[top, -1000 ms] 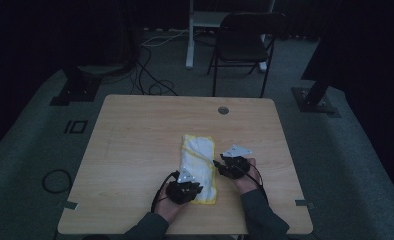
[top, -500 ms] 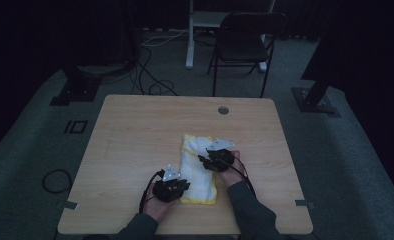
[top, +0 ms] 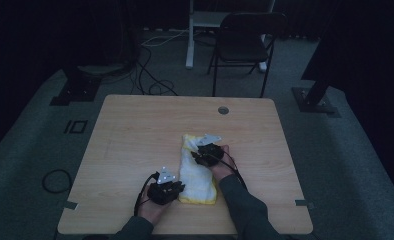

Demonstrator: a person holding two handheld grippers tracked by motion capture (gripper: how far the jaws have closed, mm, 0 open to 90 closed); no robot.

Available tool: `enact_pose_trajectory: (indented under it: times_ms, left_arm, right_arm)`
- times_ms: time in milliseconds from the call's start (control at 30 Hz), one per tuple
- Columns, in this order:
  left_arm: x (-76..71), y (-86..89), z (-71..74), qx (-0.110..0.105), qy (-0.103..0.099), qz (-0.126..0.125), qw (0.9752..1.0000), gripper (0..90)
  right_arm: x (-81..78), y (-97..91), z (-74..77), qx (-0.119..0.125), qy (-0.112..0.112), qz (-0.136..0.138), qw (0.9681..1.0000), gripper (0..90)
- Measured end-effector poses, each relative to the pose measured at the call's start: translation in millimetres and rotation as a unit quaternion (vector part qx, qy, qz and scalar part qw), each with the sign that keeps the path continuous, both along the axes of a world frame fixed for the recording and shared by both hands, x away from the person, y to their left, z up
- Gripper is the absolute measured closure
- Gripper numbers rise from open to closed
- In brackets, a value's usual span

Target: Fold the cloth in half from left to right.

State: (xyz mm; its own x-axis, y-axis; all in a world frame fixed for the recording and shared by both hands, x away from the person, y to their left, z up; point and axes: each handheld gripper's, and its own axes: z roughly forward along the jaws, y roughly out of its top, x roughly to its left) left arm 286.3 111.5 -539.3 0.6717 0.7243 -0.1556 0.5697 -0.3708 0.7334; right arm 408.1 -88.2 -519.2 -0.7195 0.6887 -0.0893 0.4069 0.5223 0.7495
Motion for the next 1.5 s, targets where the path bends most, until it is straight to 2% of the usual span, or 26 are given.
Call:
enact_pose_trajectory:
  times_ms: [167,333,700,867,1100,1267,1500]
  left_arm:
    - [-0.7,0.9,-0.9,-0.001,0.003,0.0,1.0,77.6]
    - [-1.2,1.0,-1.3,-0.006,0.005,0.003,1.0,77.6]
    - [-1.9,1.9,-1.0,-0.003,0.006,0.003,1.0,77.7]
    - [-2.1,1.6,-0.6,-0.002,0.004,0.002,1.0,77.6]
    - [-0.8,3.7,2.2,-0.005,0.0,0.008,1.0,77.6]
    - [3.8,7.3,7.1,-0.01,-0.007,0.016,0.9998,76.6]
    - [15.0,10.7,10.5,-0.008,-0.019,0.026,0.9995,74.0]
  right_arm:
    - [6.3,-9.5,2.9,0.001,-0.001,-0.011,0.9999,76.1]
    - [12.5,-21.1,3.2,0.018,0.009,-0.029,0.9994,79.5]
    - [25.6,-42.4,-0.9,0.024,0.02,-0.058,0.9978,76.3]
    - [39.7,-57.5,-9.5,0.031,0.042,-0.086,0.995,74.0]
    - [51.2,-70.3,-6.8,0.029,0.038,-0.112,0.9926,74.2]
    - [53.3,-76.5,-1.2,0.032,0.033,-0.117,0.9921,73.3]
    - [53.2,-74.2,0.8,0.038,0.033,-0.112,0.9924,70.4]
